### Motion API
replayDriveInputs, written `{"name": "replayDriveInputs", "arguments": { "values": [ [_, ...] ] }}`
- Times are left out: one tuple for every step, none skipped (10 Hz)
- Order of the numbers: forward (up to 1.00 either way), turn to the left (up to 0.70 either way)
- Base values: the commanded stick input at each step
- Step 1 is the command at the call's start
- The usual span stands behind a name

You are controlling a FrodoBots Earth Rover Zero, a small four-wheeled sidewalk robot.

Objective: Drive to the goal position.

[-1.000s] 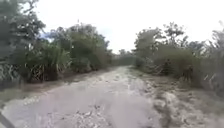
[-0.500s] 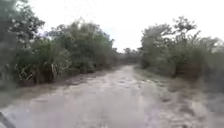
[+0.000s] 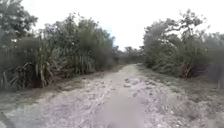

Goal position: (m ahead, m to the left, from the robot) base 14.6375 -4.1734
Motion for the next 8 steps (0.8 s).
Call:
{"name": "replayDriveInputs", "arguments": {
  "values": [
    [1.0, 0.0],
    [1.0, 0.0],
    [1.0, 0.0],
    [1.0, 0.0],
    [1.0, 0.0],
    [1.0, 0.0],
    [1.0, 0.0],
    [1.0, 0.0]
  ]
}}
